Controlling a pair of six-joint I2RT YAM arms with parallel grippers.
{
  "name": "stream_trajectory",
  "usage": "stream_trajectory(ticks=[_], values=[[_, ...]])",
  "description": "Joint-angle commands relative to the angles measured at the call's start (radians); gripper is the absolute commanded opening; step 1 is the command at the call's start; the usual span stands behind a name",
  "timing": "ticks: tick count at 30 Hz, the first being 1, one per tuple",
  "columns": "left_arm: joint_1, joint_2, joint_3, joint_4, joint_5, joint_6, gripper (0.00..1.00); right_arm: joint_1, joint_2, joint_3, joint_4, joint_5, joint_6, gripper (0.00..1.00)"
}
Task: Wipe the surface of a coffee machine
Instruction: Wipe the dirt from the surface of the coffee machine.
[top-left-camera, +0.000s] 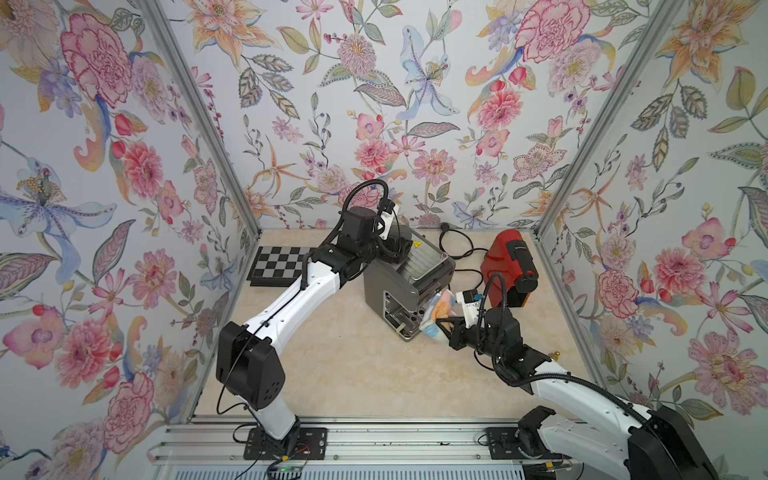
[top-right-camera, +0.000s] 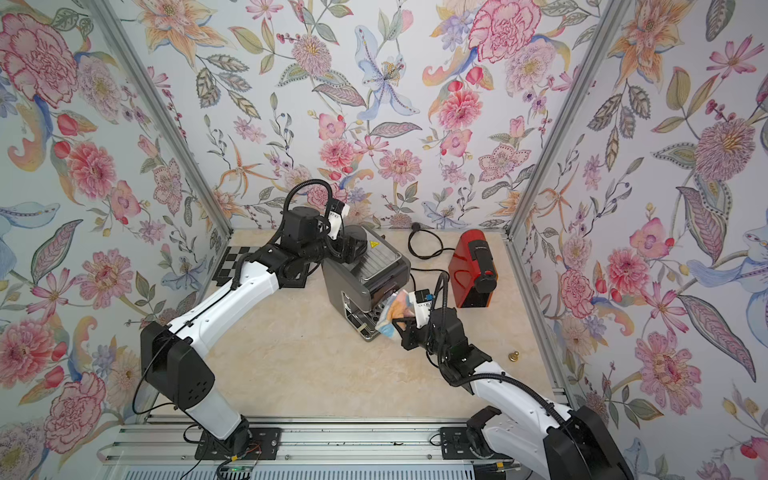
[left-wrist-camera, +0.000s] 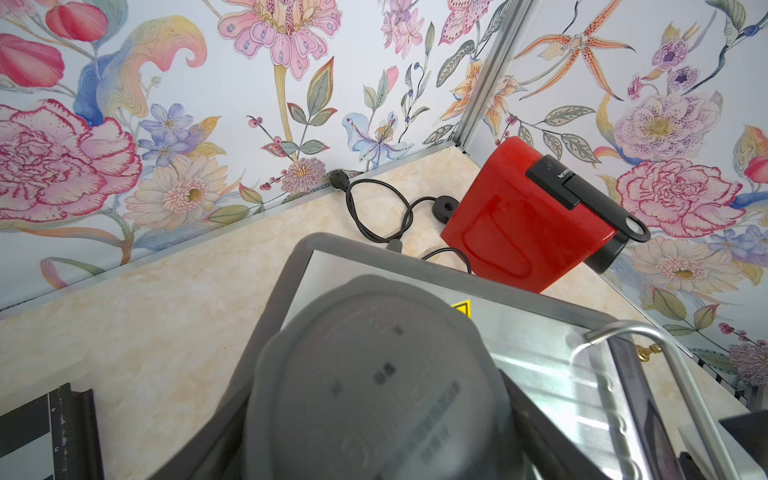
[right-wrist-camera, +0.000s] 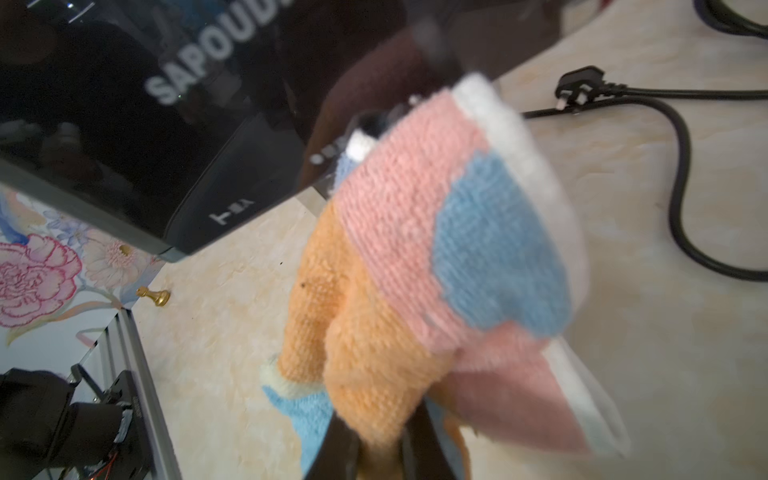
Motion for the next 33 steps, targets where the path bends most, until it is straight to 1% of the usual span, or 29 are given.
stream_trajectory(ticks=[1,6,11,16,18,20,22,24,26,30,33], values=[[-0.048,0.011,-0.04,-0.043,0.092,-0.033,0.22,-0.07,0.058,-0.041,0.281,-0.099,0.133,0.0],[-0.048,0.011,-0.044,-0.039,0.098,-0.035,0.22,-0.15,0.249,-0.003,0.454,-0.226,0.196,0.0],[-0.048,0.006,-0.046,-0.042,0.096,-0.03,0.22,-0.207,0.453,0.096,0.603,-0.333,0.245,0.0],[-0.048,0.005,-0.046,-0.047,0.094,-0.024,0.22,-0.205,0.618,0.252,0.689,-0.418,0.315,0.0],[-0.048,0.006,-0.043,-0.048,0.094,-0.024,0.22,-0.197,0.681,0.293,0.731,-0.432,0.351,0.0],[-0.048,0.007,-0.04,-0.047,0.094,-0.024,0.22,-0.195,0.75,0.317,0.817,-0.45,0.411,0.0],[-0.048,0.011,-0.036,-0.051,0.095,-0.024,0.22,-0.198,0.813,0.32,0.952,-0.469,0.502,0.0],[-0.048,0.011,-0.031,-0.055,0.097,-0.024,0.22,-0.199,0.84,0.317,1.026,-0.471,0.552,0.0],[-0.048,0.014,-0.024,-0.06,0.096,-0.021,0.22,-0.191,0.846,0.331,0.981,-0.469,0.528,0.0],[-0.048,0.013,-0.015,-0.066,0.092,-0.021,0.22,-0.161,0.862,0.387,0.819,-0.446,0.438,0.0],[-0.048,0.014,-0.014,-0.066,0.091,-0.023,0.22,-0.138,0.908,0.41,0.794,-0.421,0.448,0.0]])
